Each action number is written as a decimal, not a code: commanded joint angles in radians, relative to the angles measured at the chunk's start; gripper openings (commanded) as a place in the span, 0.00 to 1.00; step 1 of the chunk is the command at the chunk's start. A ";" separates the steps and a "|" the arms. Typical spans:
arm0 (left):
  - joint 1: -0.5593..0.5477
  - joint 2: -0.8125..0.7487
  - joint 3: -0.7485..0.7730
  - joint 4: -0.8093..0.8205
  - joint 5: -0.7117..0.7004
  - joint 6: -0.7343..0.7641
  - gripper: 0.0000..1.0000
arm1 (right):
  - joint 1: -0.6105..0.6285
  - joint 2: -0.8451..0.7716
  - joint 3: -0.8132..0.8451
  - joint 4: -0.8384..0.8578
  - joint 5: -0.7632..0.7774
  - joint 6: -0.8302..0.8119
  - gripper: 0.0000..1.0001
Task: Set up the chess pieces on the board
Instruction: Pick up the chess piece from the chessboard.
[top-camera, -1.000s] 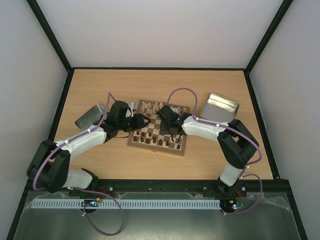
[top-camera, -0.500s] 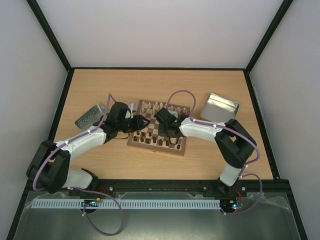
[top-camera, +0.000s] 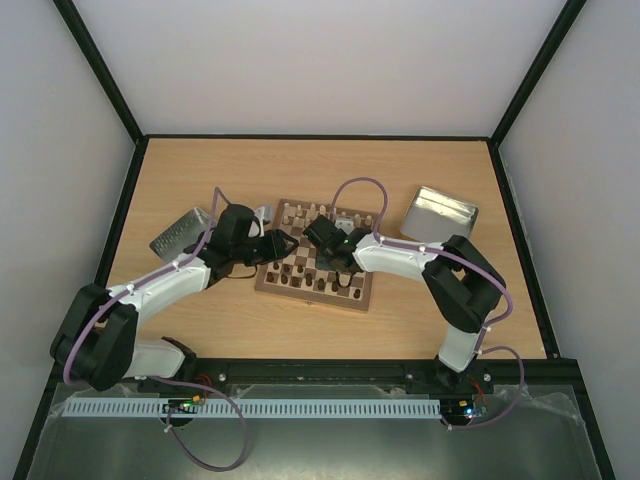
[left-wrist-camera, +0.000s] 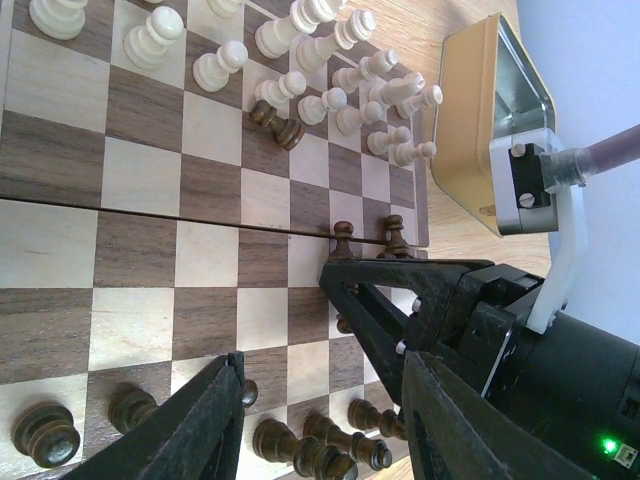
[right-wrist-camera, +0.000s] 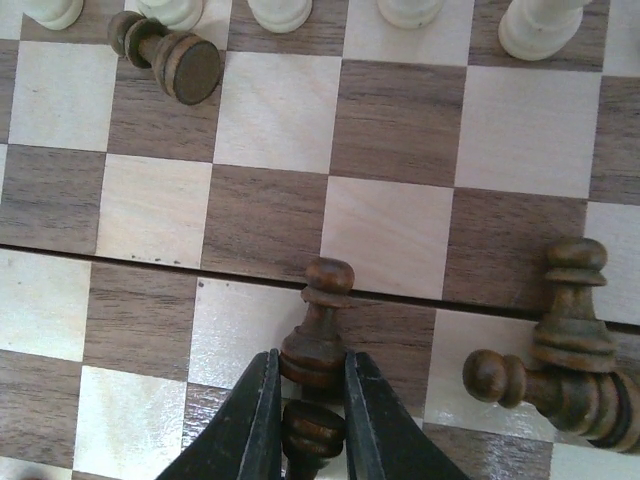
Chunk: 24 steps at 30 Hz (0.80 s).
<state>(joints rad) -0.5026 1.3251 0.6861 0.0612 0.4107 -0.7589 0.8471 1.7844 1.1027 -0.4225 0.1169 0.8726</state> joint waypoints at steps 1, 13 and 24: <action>0.007 -0.014 -0.006 -0.001 0.001 0.016 0.47 | 0.006 0.009 0.013 -0.009 0.040 0.010 0.12; 0.007 0.009 0.012 0.024 0.059 -0.015 0.47 | 0.002 -0.185 -0.117 0.200 -0.014 -0.062 0.06; 0.007 0.069 0.090 0.118 0.209 -0.123 0.50 | -0.003 -0.375 -0.300 0.515 -0.224 -0.532 0.04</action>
<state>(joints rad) -0.5026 1.3643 0.7204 0.1165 0.5396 -0.8310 0.8448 1.4921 0.8467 -0.0669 -0.0261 0.5568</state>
